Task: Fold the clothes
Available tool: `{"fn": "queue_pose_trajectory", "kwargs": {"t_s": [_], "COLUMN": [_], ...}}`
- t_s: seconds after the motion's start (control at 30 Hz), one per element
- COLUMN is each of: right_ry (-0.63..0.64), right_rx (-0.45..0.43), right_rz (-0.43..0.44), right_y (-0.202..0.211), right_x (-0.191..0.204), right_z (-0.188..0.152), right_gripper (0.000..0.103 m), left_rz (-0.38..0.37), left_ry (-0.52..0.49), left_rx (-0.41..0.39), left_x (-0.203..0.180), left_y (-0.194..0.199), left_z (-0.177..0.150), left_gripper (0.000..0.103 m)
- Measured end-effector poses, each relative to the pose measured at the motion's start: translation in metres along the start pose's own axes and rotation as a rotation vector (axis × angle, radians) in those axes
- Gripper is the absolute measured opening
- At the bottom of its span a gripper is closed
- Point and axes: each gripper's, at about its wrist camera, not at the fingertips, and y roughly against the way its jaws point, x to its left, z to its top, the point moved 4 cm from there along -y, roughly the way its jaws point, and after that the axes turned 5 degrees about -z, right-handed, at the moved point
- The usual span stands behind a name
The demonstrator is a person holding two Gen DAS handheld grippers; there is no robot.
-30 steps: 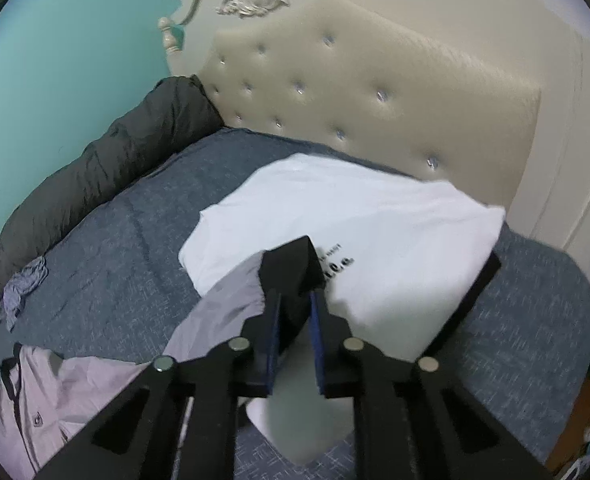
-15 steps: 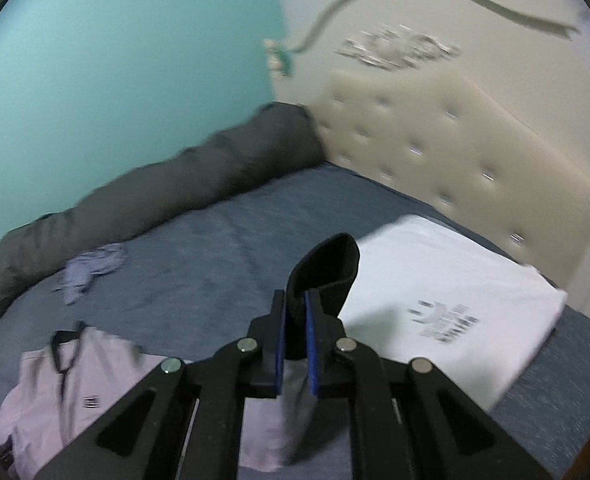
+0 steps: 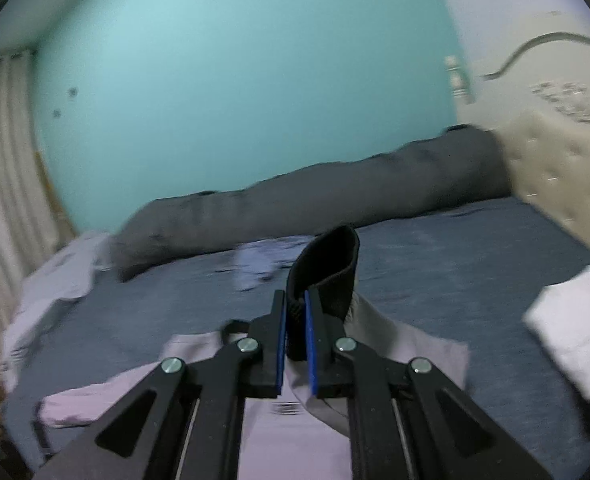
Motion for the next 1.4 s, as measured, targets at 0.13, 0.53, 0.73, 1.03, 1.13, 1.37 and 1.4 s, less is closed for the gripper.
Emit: {"fn": "queue_pose_trajectory", "kwargs": {"t_s": [0.13,0.53,0.73,1.03,1.13,1.37,1.4], "right_ry": [0.029,0.139,0.155,0.159,0.153,0.102,0.084], "right_rx": [0.061,0.347,0.466,0.628,0.634,0.522,0.509], "right_rz": [0.138,0.405,0.472,0.539,0.508,0.455,0.439], "right_y": [-0.017,-0.059,-0.064,-0.078,-0.078,-0.056,-0.054], "right_x": [0.069,0.197,0.215,0.221,0.214,0.162,0.152], "right_z": [-0.024,-0.172,-0.228,-0.287,-0.287,-0.265,-0.263], "right_gripper": [0.008,0.008,0.008,0.011,0.026,0.043,0.044], "left_rz": [-0.004,-0.038,-0.046,-0.076,-0.101,-0.168,-0.177], "left_ry": [0.007,0.002,0.000,-0.028,-0.044,-0.096,-0.100], "left_rx": [-0.011,-0.023,-0.013,0.024,0.054,0.106,0.114], "left_x": [0.000,-0.006,-0.008,-0.022,-0.030,-0.054,-0.058], "left_y": [0.011,0.033,0.034,0.027,0.022,0.010,0.008], "left_z": [-0.002,-0.003,-0.003,-0.008,-0.013,-0.024,-0.026], "left_gripper": [0.037,0.037,0.037,0.037,0.037,0.046,0.047]}}
